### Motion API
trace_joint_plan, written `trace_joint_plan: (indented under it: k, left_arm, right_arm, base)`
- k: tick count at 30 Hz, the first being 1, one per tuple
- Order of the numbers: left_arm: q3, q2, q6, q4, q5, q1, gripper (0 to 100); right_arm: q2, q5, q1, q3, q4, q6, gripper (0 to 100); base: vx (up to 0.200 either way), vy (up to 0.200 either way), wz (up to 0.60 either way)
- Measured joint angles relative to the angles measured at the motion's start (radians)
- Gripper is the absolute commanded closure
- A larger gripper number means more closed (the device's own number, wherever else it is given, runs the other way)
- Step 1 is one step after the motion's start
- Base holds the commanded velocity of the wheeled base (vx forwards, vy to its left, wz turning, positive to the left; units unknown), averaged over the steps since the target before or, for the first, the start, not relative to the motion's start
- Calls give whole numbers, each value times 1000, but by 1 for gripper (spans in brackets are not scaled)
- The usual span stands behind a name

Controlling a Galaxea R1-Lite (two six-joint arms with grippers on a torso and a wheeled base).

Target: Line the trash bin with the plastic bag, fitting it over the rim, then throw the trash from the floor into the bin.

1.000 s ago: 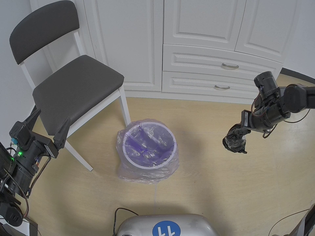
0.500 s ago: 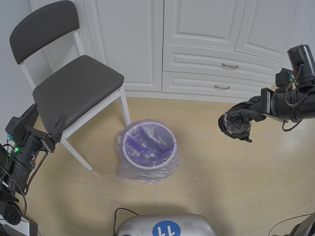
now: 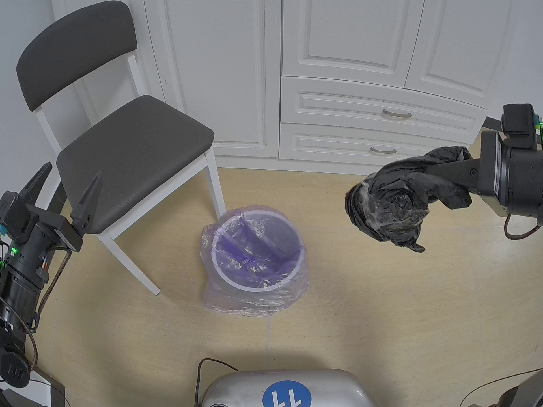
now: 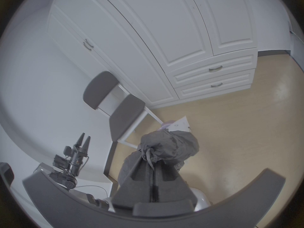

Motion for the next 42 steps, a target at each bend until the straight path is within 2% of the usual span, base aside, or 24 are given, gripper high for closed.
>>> trace_joint_plan:
  k: [4, 10, 22, 34, 42]
  left_arm:
    - [-11, -17, 0, 0, 0, 0, 0]
    - [-30, -33, -1, 0, 0, 1, 0]
    - [-57, -44, -2, 1, 4, 24, 0]
    - [-71, -80, 20, 1, -2, 75, 0]
    - [-67, -88, 28, 2, -3, 80, 0]
  right_arm:
    - [2, -34, 46, 35, -131, 16, 100]
    - [54, -66, 99, 113, -410, 30, 100]
    - [293, -80, 130, 162, -769, 27, 100]
    - [607, -72, 117, -49, -812, -3, 100]
    - [793, -62, 59, -221, -746, -22, 100]
  base:
    - [0, 0, 0]
    - [0, 0, 0]
    - [0, 0, 0]
    - [0, 0, 0]
    - [0, 0, 0]
